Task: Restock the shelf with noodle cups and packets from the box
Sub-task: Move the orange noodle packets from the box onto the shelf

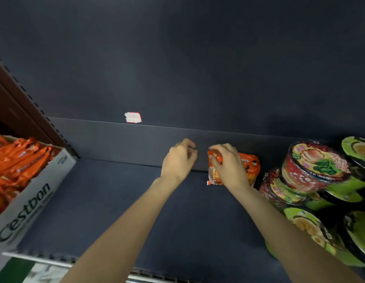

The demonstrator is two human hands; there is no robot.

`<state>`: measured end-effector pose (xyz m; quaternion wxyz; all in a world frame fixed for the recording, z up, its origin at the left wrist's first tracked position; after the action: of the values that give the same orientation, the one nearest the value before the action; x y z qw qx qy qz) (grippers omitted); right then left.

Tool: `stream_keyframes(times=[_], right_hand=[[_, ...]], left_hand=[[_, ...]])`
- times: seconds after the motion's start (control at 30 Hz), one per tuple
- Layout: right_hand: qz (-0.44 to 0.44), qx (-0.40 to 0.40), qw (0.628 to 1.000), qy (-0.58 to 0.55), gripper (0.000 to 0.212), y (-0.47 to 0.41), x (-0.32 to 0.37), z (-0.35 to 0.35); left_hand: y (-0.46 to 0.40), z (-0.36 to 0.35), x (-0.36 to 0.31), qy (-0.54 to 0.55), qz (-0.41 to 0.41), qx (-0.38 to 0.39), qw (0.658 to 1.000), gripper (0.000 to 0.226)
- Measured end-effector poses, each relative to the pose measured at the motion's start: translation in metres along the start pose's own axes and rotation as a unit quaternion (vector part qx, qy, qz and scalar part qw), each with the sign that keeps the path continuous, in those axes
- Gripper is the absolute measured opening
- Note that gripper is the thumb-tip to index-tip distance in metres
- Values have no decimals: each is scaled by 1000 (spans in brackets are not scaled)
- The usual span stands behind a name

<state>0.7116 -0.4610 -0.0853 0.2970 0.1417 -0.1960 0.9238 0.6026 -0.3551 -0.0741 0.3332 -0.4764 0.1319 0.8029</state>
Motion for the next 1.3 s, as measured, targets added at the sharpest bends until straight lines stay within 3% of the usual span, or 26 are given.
stream_keyframes(times=[0.13, 0.27, 0.53, 0.7, 0.9, 1.13, 1.3], right_hand=[[46, 9, 998, -51, 14, 1, 48, -7], [90, 32, 993, -68, 13, 8, 115, -23], [186, 134, 970, -81, 15, 42, 284, -85], [204, 158, 961, -96, 18, 63, 396, -131], [194, 189, 956, -112, 26, 85, 502, -193], [233, 230, 943, -63, 53, 97, 551, -229], [218, 233, 947, -49, 39, 94, 561, -245]], left_hand=[[22, 47, 9, -108, -72, -68, 989, 20], [52, 106, 30, -155, -83, -115, 978, 20], [135, 272, 131, -147, 18, -180, 972, 19], [170, 383, 198, -150, 76, -184, 969, 14], [198, 483, 271, -177, 102, -169, 964, 27], [213, 530, 325, -142, 150, -146, 968, 45], [215, 539, 342, -104, 185, -106, 972, 51]])
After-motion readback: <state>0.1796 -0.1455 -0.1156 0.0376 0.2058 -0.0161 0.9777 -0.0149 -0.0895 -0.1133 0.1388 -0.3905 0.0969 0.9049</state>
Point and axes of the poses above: each hand's wrist, its own y-axis away from the middle knuckle, its own z-axis out of the back of the hand, x = y × z, the point moved 1 cm from there along -y, towards the middle knuckle, and after that the axes turned 13 degrees about y, right-handed, at the moved point
